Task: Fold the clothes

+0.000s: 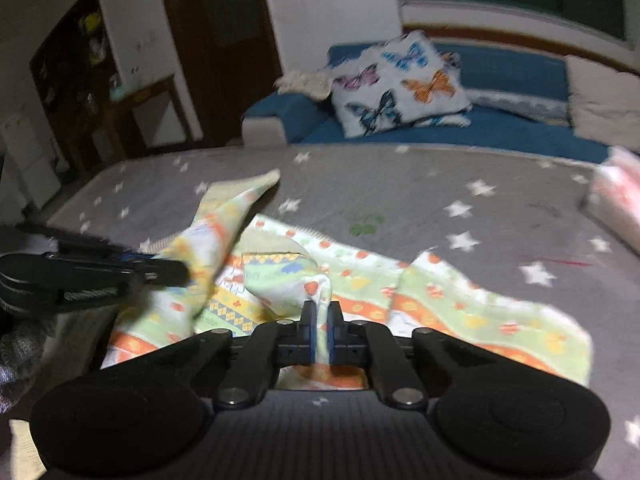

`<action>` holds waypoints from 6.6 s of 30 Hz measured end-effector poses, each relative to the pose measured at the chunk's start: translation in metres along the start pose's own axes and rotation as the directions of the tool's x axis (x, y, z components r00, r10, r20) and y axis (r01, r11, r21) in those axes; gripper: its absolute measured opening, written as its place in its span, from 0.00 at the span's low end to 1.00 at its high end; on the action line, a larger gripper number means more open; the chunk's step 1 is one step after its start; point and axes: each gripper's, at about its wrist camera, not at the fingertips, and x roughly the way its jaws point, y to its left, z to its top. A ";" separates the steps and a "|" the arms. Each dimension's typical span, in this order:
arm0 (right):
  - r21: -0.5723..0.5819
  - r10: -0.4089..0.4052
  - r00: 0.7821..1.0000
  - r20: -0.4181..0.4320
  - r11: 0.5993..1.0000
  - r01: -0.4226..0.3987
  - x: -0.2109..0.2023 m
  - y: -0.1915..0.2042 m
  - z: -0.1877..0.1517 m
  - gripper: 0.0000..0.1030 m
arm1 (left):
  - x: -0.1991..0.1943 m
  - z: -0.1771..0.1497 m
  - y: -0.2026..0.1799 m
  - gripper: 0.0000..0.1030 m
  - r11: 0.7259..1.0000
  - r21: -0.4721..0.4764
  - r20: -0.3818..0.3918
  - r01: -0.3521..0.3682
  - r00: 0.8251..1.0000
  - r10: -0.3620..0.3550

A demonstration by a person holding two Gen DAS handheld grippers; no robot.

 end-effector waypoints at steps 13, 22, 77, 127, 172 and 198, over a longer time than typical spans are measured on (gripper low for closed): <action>0.193 -0.151 0.969 0.195 0.975 0.113 -0.159 -0.054 -0.058 0.04 | -0.118 -0.083 0.046 0.01 0.978 -0.177 0.036 -0.111 0.992 0.119; 0.364 -0.288 0.951 0.110 0.902 0.231 -0.233 -0.091 -0.142 0.05 | -0.169 -0.141 0.041 0.02 0.978 -0.152 -0.054 -0.140 0.990 0.133; 0.049 -0.184 0.982 -0.043 0.981 0.186 0.013 -0.078 0.008 0.18 | 0.031 0.018 0.046 0.08 0.994 0.024 -0.001 -0.110 0.994 0.111; -0.092 -0.095 0.990 -0.103 0.992 0.086 -0.104 0.015 -0.123 0.61 | -0.162 -0.172 0.149 0.02 0.820 -0.367 0.015 -0.440 0.878 0.478; -0.200 0.171 0.982 -0.079 0.963 -0.184 -0.123 0.107 -0.136 0.05 | -0.093 -0.130 -0.027 0.09 0.990 0.125 0.059 0.059 0.996 -0.066; -0.152 0.233 0.972 -0.030 0.960 -0.235 -0.131 0.100 -0.116 0.16 | -0.119 -0.164 -0.047 0.10 0.973 0.201 0.096 0.116 0.986 -0.138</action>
